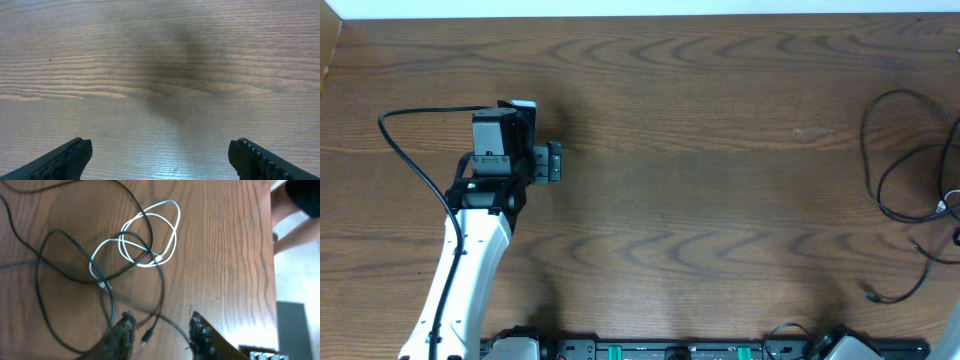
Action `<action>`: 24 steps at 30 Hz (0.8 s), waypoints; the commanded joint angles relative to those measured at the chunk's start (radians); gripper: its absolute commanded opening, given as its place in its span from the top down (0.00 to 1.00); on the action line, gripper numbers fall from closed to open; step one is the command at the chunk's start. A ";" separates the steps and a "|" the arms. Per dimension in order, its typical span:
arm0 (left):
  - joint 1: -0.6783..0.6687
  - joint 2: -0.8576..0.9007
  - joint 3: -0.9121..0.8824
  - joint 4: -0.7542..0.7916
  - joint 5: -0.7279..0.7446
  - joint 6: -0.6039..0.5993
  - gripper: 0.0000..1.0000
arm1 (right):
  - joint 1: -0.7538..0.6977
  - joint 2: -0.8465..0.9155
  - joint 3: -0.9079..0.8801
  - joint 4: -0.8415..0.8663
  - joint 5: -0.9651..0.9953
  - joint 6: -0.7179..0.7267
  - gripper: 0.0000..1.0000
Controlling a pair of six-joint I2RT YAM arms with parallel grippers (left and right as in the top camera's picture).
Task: Untangle cables
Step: 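Carry the black cable off the right table edge with the right gripper, then release the cable and raise the right gripper back over the table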
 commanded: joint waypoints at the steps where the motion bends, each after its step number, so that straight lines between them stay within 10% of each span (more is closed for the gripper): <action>1: 0.004 -0.008 -0.004 -0.003 -0.005 -0.002 0.08 | -0.005 0.002 -0.002 0.003 -0.015 -0.003 0.49; 24: 0.004 -0.008 -0.004 -0.003 -0.005 -0.002 0.08 | 0.111 0.002 -0.002 0.004 -0.674 -0.462 0.19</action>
